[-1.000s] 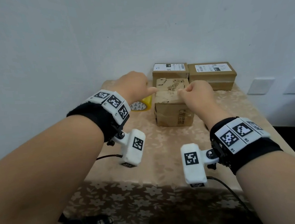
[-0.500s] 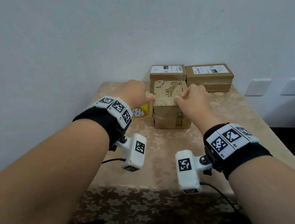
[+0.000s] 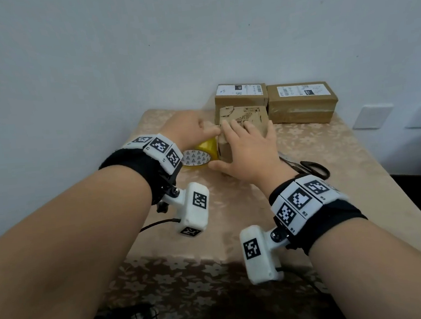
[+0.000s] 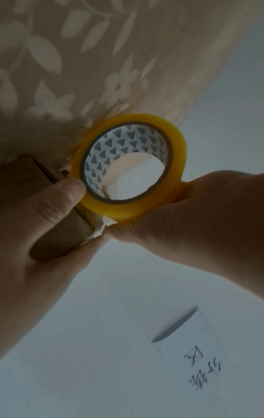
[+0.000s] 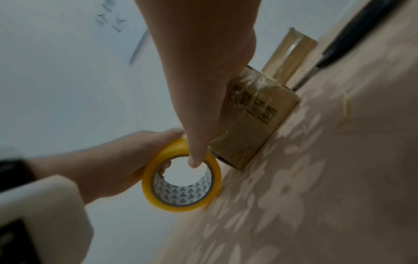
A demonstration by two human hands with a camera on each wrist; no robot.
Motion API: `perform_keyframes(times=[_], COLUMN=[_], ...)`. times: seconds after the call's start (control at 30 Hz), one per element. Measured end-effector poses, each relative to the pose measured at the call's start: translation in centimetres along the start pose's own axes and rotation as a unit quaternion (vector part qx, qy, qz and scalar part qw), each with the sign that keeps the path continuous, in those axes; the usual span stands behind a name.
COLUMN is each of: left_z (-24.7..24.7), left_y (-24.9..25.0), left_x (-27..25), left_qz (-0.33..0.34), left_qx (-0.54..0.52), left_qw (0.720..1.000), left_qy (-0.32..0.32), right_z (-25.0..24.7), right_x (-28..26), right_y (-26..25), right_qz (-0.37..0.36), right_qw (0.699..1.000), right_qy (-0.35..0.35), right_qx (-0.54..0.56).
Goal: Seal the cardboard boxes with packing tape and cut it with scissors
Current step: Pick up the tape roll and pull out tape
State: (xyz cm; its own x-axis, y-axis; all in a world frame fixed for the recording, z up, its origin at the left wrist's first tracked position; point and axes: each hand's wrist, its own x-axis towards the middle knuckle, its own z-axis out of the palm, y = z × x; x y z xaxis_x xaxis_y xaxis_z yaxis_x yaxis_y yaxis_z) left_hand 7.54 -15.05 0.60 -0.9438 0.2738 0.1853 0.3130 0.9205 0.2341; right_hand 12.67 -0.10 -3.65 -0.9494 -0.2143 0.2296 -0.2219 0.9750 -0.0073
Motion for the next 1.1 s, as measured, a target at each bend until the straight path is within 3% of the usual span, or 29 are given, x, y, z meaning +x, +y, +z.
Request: perform_keyframes(times=[0.2, 0.33, 0.53, 0.67, 0.77, 0.9, 1.1], left_z=[0.4, 0.6, -0.3, -1.2, -1.3, -1.3, -1.0], left_y=[-1.2, -2.7, -1.5, 0.2, 0.8, 0.7, 1.6], left_x=[-1.6, -2.9, -5.2, -6.4, -6.9, -7.2, -6.6], left_qz=[0.063, 0.094, 0.137, 0.152, 0.146, 0.112, 0.108], left_qx=[-0.158, -0.124, -0.151, -0.140, -0.105, 0.017, 0.059], left_qw=[0.985, 0.988, 0.978, 0.977, 0.983, 0.993, 0.989], left_qy=[0.017, -0.023, 0.047, 0.057, 0.022, -0.040, -0.080], right_z=[0.2, 0.5, -0.5, -0.8, -0.5, -0.3, -0.8], right_x=[0.4, 0.9, -0.5, -2.0, -2.4, -2.3, -2.2], right_y=[0.2, -0.1, 1.4, 2.5, 2.5, 2.3, 2.2], right_qz=[0.016, 0.036, -0.002, -0.028, -0.034, -0.027, -0.004], right_qw=[0.998, 0.999, 0.999, 0.998, 0.999, 1.000, 0.997], right_qy=[0.053, 0.033, 0.030, 0.025, 0.021, 0.007, -0.034], right_qx=[-0.017, -0.004, 0.045, 0.043, 0.024, 0.014, 0.068])
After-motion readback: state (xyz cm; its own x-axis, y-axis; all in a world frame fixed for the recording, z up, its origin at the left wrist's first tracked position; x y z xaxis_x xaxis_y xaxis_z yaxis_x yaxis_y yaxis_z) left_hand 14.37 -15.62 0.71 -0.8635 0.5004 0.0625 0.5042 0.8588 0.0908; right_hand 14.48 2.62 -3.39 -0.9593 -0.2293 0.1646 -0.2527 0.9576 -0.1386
